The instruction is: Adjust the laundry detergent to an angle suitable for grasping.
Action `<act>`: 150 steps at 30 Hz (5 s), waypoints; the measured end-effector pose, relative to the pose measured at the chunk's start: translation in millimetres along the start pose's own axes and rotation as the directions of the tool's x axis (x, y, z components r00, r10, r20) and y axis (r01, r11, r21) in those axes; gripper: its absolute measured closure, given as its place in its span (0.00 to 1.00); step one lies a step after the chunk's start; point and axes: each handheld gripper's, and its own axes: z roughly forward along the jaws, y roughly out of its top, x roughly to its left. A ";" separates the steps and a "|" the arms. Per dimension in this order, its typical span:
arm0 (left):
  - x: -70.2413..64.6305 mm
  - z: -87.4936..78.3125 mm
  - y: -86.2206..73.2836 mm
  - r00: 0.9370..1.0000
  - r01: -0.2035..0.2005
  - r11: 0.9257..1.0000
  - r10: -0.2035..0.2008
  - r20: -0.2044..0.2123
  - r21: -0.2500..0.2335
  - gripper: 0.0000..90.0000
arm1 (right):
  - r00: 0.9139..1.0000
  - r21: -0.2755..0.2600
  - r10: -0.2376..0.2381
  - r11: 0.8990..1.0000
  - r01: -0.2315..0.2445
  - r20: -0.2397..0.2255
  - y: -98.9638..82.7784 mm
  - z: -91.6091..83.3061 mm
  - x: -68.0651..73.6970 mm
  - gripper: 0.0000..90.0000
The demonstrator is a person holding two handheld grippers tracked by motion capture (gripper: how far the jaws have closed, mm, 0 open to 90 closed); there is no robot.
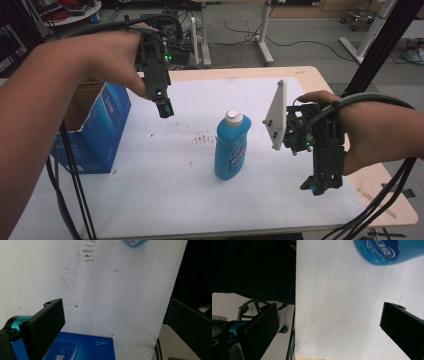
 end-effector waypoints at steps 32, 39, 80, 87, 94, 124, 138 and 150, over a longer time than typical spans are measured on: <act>-59.6 20.7 4.5 0.970 0.241 0.952 -0.234 0.059 -0.187 0.02 | 0.998 0.012 0.063 0.998 -0.063 0.011 -31.3 5.5 4.8 0.02; -64.1 24.4 14.3 0.957 0.289 0.925 -0.282 0.066 -0.244 0.02 | 0.998 0.010 0.062 0.998 -0.062 0.014 -32.6 4.7 7.0 0.02; -73.7 65.3 55.6 0.905 0.383 0.801 -0.426 0.011 -0.460 0.02 | 0.997 0.008 0.077 0.997 -0.077 0.009 -42.1 10.0 7.1 0.02; -75.3 74.2 65.1 0.906 0.369 0.803 -0.423 -0.011 -0.469 0.02 | 0.997 0.006 0.075 0.997 -0.075 0.012 -41.7 9.5 7.6 0.02; -73.0 85.2 69.8 0.899 0.375 0.798 -0.438 -0.027 -0.471 0.02 | 0.997 0.007 0.076 0.997 -0.076 0.012 -41.6 9.1 7.9 0.02; -71.6 100.6 77.0 0.881 0.374 0.800 -0.465 -0.091 -0.470 0.14 | 0.997 0.009 0.073 0.997 -0.073 0.009 -38.3 12.0 4.2 0.02; -72.7 98.7 77.2 0.880 0.363 0.799 -0.463 -0.105 -0.478 0.25 | 0.997 0.019 0.078 0.997 -0.079 0.019 -39.5 12.0 4.0 0.02; -72.4 97.6 75.0 0.878 0.368 0.791 -0.469 -0.098 -0.489 0.31 | 0.997 0.020 0.075 0.997 -0.075 0.016 -38.3 13.1 2.8 0.02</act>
